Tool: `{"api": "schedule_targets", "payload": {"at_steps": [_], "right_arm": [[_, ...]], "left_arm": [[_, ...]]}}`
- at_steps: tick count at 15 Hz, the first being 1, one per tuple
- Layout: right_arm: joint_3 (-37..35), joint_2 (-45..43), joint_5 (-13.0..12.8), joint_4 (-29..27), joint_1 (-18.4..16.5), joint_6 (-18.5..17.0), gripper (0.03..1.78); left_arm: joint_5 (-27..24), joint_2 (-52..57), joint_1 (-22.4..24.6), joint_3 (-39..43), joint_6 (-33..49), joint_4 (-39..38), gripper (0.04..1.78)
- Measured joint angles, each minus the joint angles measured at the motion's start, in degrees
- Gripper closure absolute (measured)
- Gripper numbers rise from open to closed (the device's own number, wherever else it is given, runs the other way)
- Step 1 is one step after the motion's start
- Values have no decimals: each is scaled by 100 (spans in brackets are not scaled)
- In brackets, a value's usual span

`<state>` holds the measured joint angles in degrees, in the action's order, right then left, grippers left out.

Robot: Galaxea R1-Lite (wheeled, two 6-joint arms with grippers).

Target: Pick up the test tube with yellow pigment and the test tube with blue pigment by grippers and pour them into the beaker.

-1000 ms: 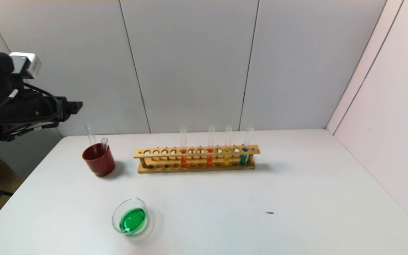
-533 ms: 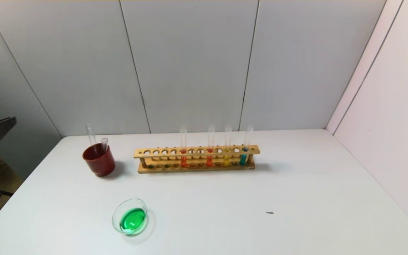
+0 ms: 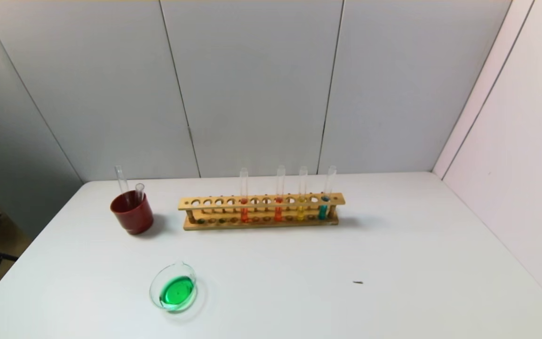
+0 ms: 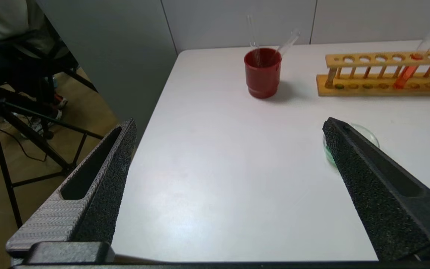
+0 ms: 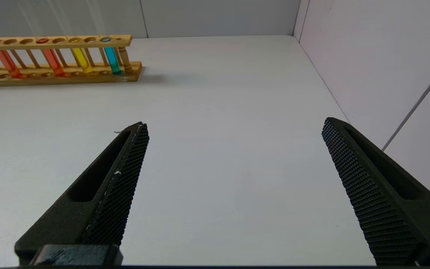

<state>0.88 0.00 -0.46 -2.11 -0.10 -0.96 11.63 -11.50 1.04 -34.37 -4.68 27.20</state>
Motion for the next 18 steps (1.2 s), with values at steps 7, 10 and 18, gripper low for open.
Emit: {"api": "schedule_targets", "payload": {"at_steps": [7,10,18], "right_arm": [[0,0,0,5,0,0,11],[0,0,-2,2,0,0,11],[0,0,0,5,0,12,11]], "left_arm": [[-697,1114,-73,2404,9,-1312,7],[-1290,1154,-79,3123,55,-2221,7],[-1286,1165,-82,3355,162,-2558,7]]}}
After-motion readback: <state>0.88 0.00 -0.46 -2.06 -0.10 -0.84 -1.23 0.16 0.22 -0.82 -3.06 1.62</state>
